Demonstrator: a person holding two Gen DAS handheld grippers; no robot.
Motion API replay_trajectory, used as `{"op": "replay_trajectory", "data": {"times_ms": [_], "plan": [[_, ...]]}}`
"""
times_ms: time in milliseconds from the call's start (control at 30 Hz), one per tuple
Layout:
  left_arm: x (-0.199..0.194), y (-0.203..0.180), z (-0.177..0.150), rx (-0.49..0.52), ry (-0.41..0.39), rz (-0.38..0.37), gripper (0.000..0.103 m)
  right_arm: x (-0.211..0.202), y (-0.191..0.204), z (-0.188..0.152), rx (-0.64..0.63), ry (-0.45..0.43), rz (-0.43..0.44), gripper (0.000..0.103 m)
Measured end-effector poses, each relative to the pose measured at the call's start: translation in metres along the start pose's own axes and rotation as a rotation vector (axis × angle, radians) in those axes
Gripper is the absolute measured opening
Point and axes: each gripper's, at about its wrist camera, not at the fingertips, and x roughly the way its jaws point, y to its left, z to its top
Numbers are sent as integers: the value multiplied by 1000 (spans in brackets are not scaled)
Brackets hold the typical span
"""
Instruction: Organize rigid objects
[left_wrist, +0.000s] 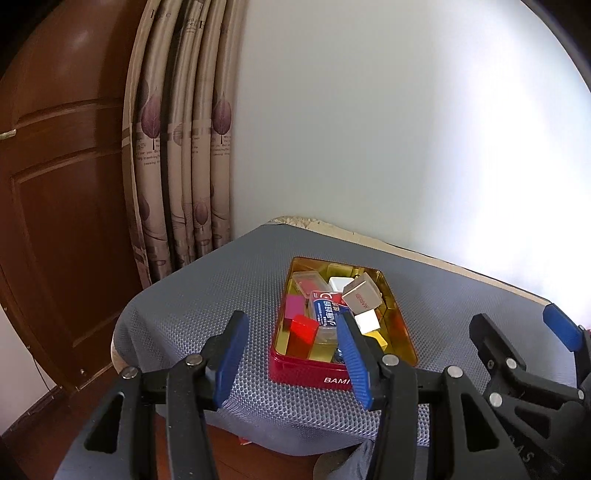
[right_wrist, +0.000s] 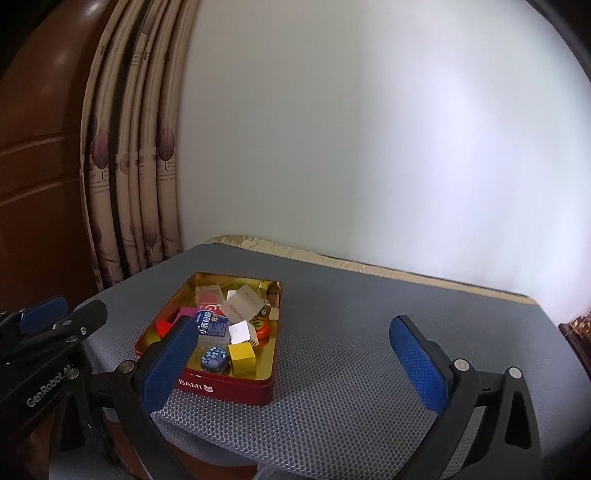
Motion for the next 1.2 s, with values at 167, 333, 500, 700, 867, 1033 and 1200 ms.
{"op": "replay_trajectory", "data": {"times_ms": [167,333,500,700,867,1033,1200], "plan": [[3,1,1,-6,5,3,51,-4,8,-1,-30,-15,0,103],[5,-3,-1,15,17,8,51,0,4,-2,-21,-5,8,103],[5,-5,-1,29,13,19,51,7,1,-6,-11,22,3,103],[7,-3,0,22,32,26,51,10,3,-11,-23,41,15,103],[4,-3,1,28,20,34,52,7,5,-12,-31,31,18,103],[5,-5,2,41,28,35,52,7,4,-12,-33,41,18,103],[5,-4,2,28,29,37,52,8,7,-13,-40,48,22,103]]}}
